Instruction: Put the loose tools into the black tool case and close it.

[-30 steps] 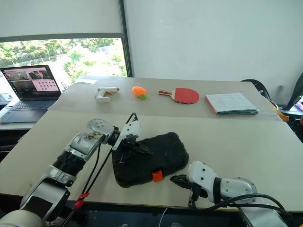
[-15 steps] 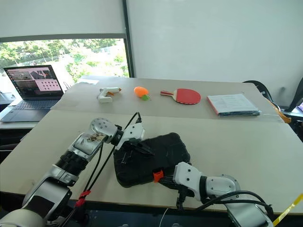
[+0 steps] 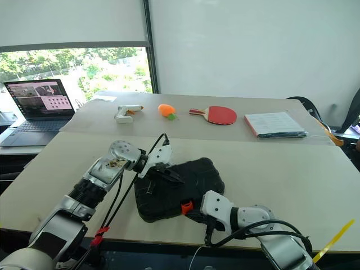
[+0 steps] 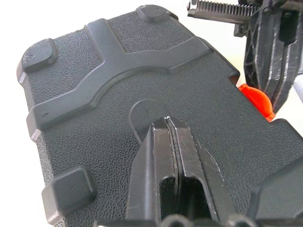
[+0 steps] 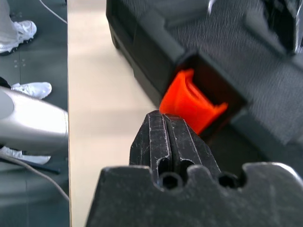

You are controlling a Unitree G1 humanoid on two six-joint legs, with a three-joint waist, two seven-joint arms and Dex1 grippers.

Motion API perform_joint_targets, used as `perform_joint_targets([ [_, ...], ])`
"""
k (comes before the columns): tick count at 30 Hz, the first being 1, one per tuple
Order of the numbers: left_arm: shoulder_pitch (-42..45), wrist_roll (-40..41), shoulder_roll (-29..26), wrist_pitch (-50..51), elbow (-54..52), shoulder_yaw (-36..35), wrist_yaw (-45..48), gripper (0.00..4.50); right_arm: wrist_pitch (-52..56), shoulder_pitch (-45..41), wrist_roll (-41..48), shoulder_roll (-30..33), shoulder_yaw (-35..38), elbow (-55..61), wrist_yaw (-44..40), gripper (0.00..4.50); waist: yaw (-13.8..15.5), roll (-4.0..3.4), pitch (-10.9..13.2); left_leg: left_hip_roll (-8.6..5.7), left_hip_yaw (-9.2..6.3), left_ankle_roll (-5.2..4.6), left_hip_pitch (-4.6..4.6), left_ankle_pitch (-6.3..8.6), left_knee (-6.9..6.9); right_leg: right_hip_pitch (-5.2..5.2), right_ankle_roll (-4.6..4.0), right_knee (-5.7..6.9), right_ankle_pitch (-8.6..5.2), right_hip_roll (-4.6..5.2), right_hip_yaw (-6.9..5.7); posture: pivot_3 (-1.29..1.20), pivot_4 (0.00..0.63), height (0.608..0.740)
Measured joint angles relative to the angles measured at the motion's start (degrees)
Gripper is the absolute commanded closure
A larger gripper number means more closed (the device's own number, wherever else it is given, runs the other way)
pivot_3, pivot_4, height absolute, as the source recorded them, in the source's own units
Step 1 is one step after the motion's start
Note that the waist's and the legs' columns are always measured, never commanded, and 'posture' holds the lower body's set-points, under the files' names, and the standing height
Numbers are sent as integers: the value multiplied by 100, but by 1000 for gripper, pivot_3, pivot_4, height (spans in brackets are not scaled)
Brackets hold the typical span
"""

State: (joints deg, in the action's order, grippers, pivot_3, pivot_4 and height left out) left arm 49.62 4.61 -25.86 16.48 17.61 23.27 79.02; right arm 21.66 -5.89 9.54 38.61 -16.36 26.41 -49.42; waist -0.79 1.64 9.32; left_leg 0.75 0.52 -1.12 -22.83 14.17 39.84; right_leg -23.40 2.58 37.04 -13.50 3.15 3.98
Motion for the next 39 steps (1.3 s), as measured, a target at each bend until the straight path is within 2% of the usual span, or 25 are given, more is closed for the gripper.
perform_joint_targets([
  [15, -1, -4, 150, -7, 157, -59, -133, 4451, -31, -28, -260, -384, -26, -397, 128, 4500, -6, 0, 0, 1, -2, 0, 2, 0, 0, 3, 0, -1, 1, -1, 0, 0, 150, 740],
  [21, -79, 22, 149, -29, 104, -107, -159, 4451, 14, 56, -119, -192, 142, -166, 46, 4500, -4, -1, -1, 0, -3, 0, 1, 0, -2, 4, 0, -3, 0, 1, 0, 0, 150, 740],
  [24, -223, 273, -102, 176, -71, -290, -21, 3796, 495, 333, 550, 244, 839, 451, -195, 3616, -24, -2, 1, 2, -16, -2, -6, 2, -10, -6, -3, -6, -1, 1, 1, 0, 150, 740],
  [25, -321, 390, -345, 308, -153, -417, 93, 3483, 747, 455, 883, 460, 1244, 648, -311, 3415, -63, -3, 2, 5, -31, -4, -4, 3, -16, -10, -6, -5, -1, 0, 7, 0, 150, 740],
  [28, -540, 624, -985, 708, -339, -828, 262, 2327, 1432, 505, 1802, 942, 2377, 904, -535, 2345, -136, -2, 5, 9, -49, -6, -2, 5, -19, -9, -12, -2, -3, -3, 1, 0, 150, 740],
  [29, -568, 662, -1062, 782, -371, -892, 271, 2184, 1537, 487, 1959, 1009, 2555, 921, -560, 2193, -132, -1, 6, 10, -52, -6, -2, 5, -18, -6, -12, -3, -4, -3, -4, 0, 150, 740],
  [30, -725, 829, -1255, 1007, -611, -1070, 295, 1657, 1768, 430, 2377, 1189, 2902, 900, -743, 1710, -126, 0, 12, 9, -53, -6, -7, 5, -16, -9, -11, -4, -4, -1, -7, 0, 150, 740],
  [31, -944, 1072, -1550, 1256, -889, -1287, 361, 1381, 1974, 425, 2735, 1518, 3356, 797, -1007, 1388, -134, -6, 27, 9, -50, -6, -16, 5, -18, -19, -8, -3, -5, 10, -3, 0, 150, 740],
  [35, -1295, 1633, -2291, 1952, -1525, -2071, 396, 148, 2153, 472, 3113, 2080, 4307, 329, -1501, 123, -115, 13, 36, 10, -52, -8, -42, 6, -18, -44, -5, -9, -7, 14, -8, 0, 150, 740],
  [39, -1759, 2342, -3006, 2854, -2092, -3049, 278, 61, 2155, 702, 3216, 2279, 4695, -157, -1892, 55, -74, 13, 37, 8, -44, -8, -65, 6, -18, -71, -1, -4, -9, 23, -4, 0, 150, 740],
])
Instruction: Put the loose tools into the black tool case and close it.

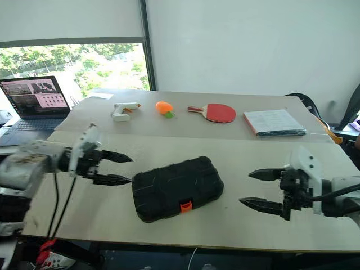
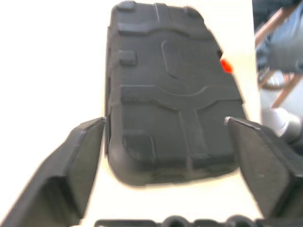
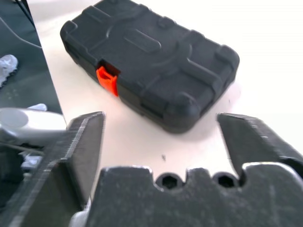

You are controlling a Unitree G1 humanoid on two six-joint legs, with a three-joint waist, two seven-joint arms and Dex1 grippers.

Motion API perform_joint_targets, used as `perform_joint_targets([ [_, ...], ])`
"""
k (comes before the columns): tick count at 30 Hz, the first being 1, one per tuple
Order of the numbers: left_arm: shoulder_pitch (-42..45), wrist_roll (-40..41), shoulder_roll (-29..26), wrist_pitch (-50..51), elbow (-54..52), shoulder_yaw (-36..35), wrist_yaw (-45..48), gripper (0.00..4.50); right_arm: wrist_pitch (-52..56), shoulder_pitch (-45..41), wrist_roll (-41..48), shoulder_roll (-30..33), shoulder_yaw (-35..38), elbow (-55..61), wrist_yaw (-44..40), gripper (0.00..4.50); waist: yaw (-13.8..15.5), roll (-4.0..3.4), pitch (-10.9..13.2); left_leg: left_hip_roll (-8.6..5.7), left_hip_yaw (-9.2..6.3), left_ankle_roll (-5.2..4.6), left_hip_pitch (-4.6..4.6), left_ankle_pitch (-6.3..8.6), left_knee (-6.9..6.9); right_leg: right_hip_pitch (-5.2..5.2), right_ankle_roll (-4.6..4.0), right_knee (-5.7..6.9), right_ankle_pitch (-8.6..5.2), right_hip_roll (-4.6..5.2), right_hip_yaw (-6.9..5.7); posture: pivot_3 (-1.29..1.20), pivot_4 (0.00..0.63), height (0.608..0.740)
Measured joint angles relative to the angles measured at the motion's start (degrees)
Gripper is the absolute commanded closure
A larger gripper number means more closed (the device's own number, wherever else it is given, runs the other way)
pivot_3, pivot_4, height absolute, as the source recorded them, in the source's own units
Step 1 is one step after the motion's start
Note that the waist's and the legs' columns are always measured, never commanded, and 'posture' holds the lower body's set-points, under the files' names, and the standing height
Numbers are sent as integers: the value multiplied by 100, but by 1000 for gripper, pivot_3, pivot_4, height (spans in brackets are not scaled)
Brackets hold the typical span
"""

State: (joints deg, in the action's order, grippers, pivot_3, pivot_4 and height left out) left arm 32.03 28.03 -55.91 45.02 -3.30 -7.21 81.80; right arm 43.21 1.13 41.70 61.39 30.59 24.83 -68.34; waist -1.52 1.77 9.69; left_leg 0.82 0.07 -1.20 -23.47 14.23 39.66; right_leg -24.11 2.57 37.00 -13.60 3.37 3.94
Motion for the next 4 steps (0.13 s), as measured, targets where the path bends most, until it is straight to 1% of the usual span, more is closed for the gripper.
perform_joint_targets([
  [4, -480, 347, -297, 367, -272, -579, -178, 61, 78, 56, 99, 104, 319, -224, -168, 55, 42, 0, 0, 1, 5, 0, 4, 0, 1, 3, 1, 0, 0, 0, 1, 0, 150, 740],
])
